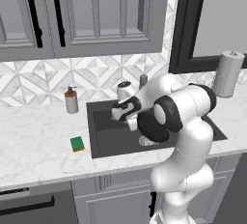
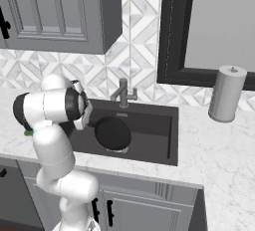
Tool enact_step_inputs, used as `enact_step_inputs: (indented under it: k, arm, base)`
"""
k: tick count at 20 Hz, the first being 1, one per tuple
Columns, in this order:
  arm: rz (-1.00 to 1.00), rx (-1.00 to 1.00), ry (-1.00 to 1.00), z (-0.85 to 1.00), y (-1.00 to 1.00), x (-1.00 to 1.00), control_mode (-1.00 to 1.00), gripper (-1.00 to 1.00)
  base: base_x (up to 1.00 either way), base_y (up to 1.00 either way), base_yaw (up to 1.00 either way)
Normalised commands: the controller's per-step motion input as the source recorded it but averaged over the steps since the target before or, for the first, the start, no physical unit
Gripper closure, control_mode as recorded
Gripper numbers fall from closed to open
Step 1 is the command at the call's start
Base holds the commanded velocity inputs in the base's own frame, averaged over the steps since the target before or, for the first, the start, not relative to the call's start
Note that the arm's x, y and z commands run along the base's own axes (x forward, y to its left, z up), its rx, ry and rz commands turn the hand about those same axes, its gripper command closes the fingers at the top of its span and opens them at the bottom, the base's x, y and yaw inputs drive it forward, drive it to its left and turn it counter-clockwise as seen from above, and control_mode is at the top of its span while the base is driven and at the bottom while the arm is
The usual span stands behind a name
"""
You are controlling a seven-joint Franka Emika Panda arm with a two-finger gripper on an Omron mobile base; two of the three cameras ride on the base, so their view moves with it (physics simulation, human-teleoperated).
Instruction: Pick the pan and sponge and place them into the sink. Then turn on the water.
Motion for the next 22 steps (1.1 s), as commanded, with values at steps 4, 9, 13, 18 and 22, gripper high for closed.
enact_step_inputs:
  k: [4,9,13,18,22]
  arm:
    - [-0.03,0.0,0.0,-0.31,0.0,0.29,-1.0,1.0]
    - [-0.02,0.0,0.0,-0.31,0.0,0.22,-1.0,1.0]
    - [-0.02,0.0,0.0,-0.33,0.0,0.11,-1.0,1.0]
    - [-0.02,0.0,0.0,-0.34,0.0,0.05,-1.0,1.0]
    - [-0.02,0.0,0.0,-0.33,0.0,0.11,-1.0,1.0]
  base:
    - [0.0,0.0,0.0]
    - [0.0,0.0,0.0]
    - [0.0,0.0,0.0]
    - [0.0,0.0,0.0]
    - [0.0,0.0,0.0]
